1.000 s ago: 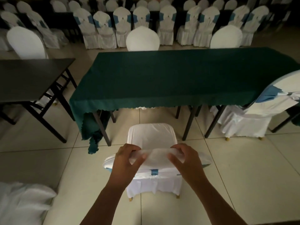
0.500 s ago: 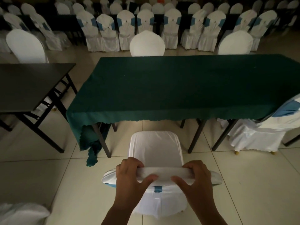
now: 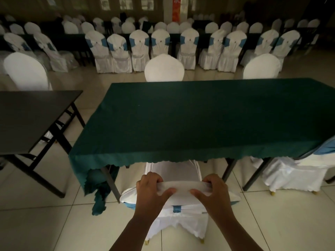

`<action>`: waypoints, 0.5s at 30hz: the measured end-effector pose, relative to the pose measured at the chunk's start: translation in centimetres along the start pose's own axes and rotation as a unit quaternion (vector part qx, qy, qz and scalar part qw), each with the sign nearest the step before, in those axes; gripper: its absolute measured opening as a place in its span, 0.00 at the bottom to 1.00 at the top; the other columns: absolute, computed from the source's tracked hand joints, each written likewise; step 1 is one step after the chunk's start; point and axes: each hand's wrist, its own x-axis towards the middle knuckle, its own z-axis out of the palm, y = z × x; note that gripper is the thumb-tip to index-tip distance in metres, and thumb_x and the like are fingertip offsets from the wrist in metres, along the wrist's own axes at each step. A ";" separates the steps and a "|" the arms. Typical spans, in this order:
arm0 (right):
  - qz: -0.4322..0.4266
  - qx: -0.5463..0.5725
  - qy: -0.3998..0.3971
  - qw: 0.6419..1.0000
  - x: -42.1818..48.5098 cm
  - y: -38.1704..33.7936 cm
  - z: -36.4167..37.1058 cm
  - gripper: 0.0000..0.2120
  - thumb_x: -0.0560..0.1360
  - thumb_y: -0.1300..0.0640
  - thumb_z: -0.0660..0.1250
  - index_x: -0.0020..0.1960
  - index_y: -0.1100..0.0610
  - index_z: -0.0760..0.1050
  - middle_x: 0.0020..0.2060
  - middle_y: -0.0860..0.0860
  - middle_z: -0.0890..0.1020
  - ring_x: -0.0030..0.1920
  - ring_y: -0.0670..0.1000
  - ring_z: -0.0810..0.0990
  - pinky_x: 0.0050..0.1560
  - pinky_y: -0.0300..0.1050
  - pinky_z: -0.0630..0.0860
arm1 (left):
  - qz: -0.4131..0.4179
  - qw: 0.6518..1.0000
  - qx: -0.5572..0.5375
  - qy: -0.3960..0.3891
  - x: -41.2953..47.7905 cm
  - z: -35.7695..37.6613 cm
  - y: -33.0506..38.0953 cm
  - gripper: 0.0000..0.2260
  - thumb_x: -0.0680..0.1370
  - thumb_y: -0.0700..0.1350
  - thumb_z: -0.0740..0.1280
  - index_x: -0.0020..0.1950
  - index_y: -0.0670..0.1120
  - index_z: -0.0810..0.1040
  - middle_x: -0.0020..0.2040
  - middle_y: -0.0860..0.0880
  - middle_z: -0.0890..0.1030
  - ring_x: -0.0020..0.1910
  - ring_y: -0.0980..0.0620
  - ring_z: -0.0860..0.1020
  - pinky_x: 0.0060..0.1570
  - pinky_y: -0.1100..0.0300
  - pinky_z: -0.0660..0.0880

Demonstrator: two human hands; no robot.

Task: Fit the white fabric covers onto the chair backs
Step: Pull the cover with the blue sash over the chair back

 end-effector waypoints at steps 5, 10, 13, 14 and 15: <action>-0.006 0.003 -0.003 1.000 5.0 0.2 1.7 0.21 0.64 0.45 0.80 0.49 0.50 0.73 0.43 0.50 0.79 0.44 0.52 0.78 0.47 0.50 0.81 | 0.009 1.000 -0.006 0.013 4.5 0.6 -0.7 0.18 0.66 0.62 0.74 0.42 0.55 0.70 0.39 0.65 0.67 0.39 0.58 0.69 0.45 0.68 0.62; -0.019 0.000 0.004 1.000 10.6 0.4 4.2 0.23 0.63 0.40 0.79 0.49 0.44 0.70 0.42 0.43 0.75 0.44 0.46 0.74 0.45 0.43 0.76 | -0.007 1.000 -0.003 0.009 9.7 1.2 -1.9 0.17 0.67 0.60 0.76 0.43 0.58 0.69 0.41 0.63 0.69 0.42 0.60 0.70 0.44 0.68 0.60; -0.018 -0.014 -0.003 1.000 13.8 0.4 5.4 0.23 0.62 0.36 0.77 0.47 0.42 0.68 0.40 0.38 0.71 0.42 0.41 0.72 0.41 0.38 0.72 | -0.008 1.000 0.002 0.013 12.5 1.5 -2.4 0.17 0.68 0.60 0.75 0.44 0.59 0.69 0.42 0.63 0.70 0.43 0.60 0.70 0.43 0.68 0.61; -0.019 -0.015 -0.009 1.000 14.8 0.3 5.6 0.23 0.62 0.36 0.77 0.47 0.41 0.67 0.40 0.36 0.70 0.42 0.41 0.71 0.40 0.36 0.70 | -0.010 1.000 0.005 0.015 13.4 1.7 -2.6 0.17 0.68 0.61 0.75 0.44 0.58 0.69 0.42 0.62 0.70 0.43 0.60 0.70 0.43 0.67 0.61; -0.019 -0.017 -0.015 1.000 15.8 0.2 5.9 0.23 0.61 0.35 0.76 0.47 0.41 0.67 0.41 0.36 0.70 0.42 0.40 0.71 0.40 0.35 0.69 | -0.013 1.000 0.008 0.016 14.3 1.8 -2.7 0.16 0.68 0.61 0.75 0.44 0.58 0.69 0.42 0.62 0.70 0.43 0.60 0.70 0.43 0.67 0.62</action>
